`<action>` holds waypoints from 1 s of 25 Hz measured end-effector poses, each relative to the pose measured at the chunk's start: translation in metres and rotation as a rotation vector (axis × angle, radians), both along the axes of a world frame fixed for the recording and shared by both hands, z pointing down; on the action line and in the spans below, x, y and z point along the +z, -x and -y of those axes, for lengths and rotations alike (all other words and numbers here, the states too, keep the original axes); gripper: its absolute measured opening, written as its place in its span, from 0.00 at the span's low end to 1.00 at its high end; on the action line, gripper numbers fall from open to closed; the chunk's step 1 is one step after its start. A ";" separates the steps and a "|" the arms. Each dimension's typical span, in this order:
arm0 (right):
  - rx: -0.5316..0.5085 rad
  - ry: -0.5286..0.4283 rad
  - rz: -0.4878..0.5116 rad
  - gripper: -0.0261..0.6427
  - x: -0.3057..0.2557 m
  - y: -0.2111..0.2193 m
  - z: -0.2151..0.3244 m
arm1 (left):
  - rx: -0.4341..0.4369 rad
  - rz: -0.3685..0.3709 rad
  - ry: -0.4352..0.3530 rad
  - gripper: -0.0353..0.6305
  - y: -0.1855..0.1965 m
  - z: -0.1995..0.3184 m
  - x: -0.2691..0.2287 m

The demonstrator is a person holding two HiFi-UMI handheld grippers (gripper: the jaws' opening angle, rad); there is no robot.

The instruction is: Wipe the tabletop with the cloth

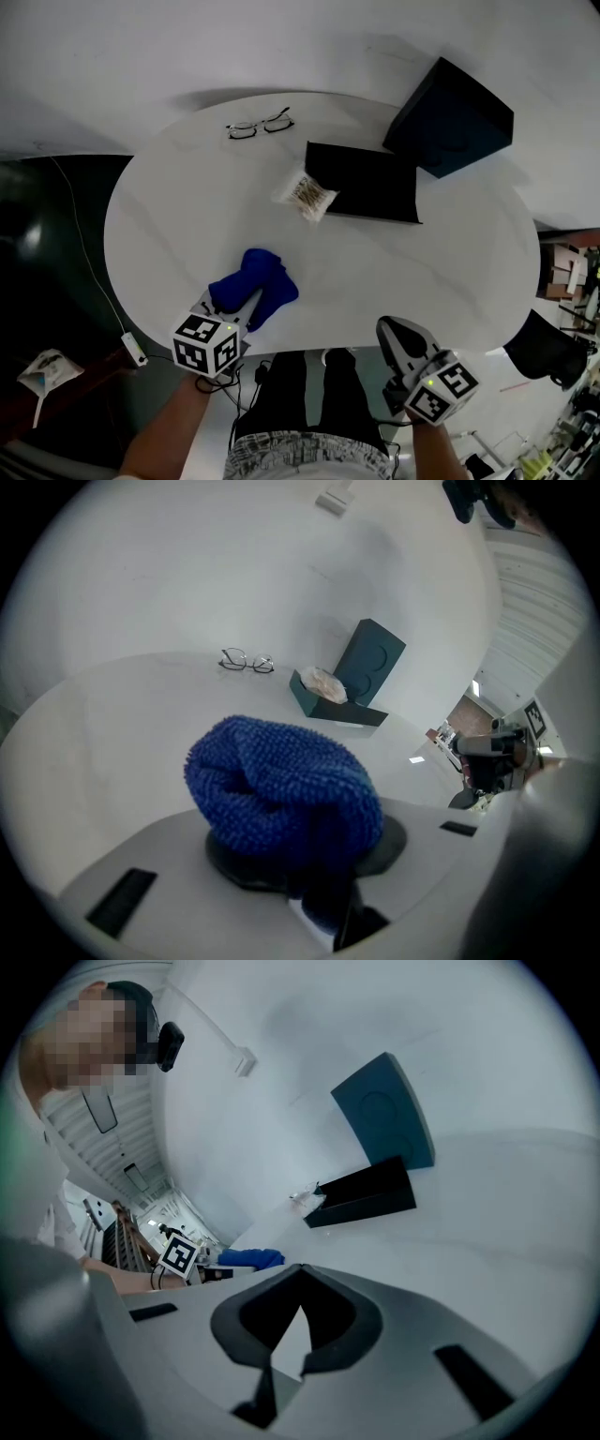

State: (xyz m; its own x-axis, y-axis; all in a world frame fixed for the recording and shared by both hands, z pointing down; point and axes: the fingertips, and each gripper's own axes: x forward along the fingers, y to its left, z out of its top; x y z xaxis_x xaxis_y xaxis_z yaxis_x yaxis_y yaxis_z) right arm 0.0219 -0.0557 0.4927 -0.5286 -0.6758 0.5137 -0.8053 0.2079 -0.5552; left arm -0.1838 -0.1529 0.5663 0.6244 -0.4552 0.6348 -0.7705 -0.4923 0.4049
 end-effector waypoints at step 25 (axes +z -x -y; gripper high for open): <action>0.267 -0.002 0.036 0.05 0.005 -0.187 -0.067 | 0.318 -0.009 0.000 0.24 -0.244 -0.037 -0.006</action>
